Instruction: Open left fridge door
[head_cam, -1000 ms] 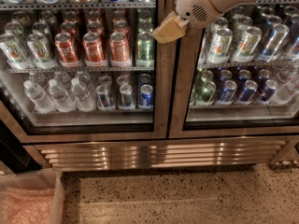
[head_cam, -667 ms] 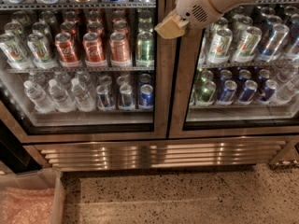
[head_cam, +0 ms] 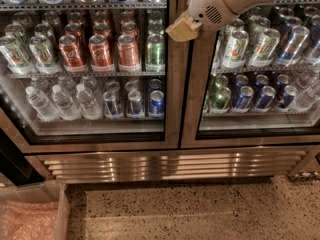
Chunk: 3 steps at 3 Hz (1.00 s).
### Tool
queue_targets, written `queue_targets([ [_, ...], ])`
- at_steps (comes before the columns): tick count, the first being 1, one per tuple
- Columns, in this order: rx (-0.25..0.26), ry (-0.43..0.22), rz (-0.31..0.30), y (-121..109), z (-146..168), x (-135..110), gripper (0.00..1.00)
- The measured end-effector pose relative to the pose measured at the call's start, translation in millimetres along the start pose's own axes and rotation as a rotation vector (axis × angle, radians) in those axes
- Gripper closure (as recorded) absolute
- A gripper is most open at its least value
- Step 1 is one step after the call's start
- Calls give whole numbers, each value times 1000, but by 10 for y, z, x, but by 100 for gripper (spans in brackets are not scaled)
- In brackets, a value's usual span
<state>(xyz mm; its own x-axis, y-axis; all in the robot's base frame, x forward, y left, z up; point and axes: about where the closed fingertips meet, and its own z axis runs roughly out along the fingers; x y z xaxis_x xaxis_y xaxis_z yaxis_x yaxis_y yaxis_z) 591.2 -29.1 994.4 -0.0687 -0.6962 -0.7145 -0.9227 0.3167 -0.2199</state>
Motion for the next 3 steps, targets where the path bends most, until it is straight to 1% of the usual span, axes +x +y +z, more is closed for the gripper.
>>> queue_targets([
  [3,0,0,0,-97,-128,26,100],
])
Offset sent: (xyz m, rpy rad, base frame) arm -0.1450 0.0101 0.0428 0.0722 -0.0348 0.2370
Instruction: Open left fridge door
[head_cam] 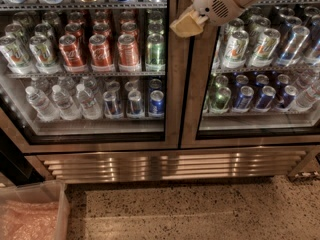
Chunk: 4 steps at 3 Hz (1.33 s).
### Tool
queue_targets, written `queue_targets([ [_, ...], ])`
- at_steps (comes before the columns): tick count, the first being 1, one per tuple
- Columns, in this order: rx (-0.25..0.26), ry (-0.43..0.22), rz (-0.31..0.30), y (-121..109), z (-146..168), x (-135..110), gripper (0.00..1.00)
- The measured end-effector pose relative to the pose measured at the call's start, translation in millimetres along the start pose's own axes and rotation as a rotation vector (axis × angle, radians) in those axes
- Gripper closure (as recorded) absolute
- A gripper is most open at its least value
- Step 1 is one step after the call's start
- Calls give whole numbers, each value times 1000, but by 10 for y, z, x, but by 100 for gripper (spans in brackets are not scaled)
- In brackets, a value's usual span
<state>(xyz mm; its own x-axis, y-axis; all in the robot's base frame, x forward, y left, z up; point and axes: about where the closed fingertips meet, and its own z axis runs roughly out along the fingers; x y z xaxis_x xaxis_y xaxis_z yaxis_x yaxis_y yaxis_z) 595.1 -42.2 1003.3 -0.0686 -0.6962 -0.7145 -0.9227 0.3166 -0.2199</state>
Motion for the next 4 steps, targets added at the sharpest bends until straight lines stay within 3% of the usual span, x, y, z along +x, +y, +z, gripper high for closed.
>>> queue_targets([
  [4,0,0,0,-77,-48,-14,100],
])
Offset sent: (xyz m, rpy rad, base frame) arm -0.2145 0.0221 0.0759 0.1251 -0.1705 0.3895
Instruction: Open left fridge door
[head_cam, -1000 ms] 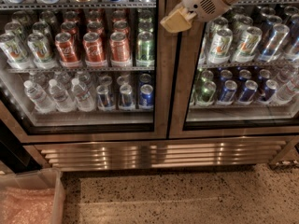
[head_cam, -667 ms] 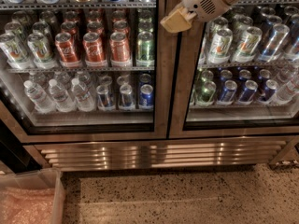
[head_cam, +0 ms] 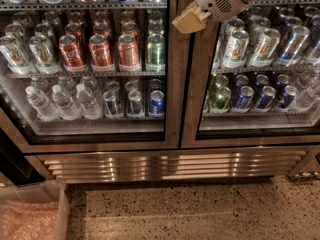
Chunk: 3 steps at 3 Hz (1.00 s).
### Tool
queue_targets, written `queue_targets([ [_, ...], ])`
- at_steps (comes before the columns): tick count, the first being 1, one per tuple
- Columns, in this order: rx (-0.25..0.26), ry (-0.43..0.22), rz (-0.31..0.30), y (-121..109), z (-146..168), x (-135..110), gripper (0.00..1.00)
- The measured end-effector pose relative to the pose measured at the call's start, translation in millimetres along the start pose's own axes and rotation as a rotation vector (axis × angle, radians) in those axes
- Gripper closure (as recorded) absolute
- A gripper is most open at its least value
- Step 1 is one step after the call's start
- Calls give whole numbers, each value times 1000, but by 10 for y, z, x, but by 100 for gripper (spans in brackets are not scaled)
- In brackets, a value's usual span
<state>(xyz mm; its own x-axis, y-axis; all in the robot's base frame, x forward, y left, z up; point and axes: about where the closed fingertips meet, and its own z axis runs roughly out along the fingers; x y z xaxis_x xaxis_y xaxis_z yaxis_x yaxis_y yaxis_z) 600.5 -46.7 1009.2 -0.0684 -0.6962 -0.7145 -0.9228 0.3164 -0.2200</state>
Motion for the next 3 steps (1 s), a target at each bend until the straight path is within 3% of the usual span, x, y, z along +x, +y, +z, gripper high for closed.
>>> queue_targets([
  [3,0,0,0,-71,-31,-6,100],
])
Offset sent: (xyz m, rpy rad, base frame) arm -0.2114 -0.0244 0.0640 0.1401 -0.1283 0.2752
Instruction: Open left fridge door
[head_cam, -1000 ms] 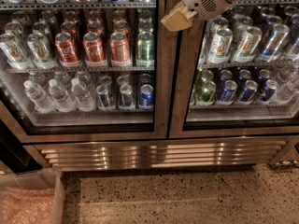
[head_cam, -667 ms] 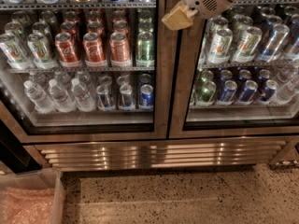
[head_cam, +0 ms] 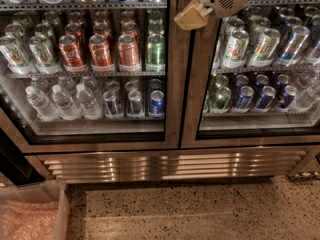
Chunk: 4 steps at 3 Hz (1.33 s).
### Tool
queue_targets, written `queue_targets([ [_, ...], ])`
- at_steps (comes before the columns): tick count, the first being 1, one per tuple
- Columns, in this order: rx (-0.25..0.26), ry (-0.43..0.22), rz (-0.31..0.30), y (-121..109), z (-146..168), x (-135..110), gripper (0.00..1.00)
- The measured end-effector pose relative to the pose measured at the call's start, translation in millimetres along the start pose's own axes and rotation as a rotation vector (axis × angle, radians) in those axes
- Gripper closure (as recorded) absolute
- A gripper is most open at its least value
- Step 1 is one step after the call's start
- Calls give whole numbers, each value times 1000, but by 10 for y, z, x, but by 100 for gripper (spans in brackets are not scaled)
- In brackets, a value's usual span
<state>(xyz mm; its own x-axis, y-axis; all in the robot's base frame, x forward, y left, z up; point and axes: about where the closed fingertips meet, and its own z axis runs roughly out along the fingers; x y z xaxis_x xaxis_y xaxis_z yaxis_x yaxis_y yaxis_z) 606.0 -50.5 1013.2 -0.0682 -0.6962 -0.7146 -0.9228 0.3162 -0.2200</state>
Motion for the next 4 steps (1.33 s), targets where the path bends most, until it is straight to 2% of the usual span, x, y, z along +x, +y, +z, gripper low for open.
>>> queue_targets([
  [4,0,-6,-7,-57,-34,-9,100],
])
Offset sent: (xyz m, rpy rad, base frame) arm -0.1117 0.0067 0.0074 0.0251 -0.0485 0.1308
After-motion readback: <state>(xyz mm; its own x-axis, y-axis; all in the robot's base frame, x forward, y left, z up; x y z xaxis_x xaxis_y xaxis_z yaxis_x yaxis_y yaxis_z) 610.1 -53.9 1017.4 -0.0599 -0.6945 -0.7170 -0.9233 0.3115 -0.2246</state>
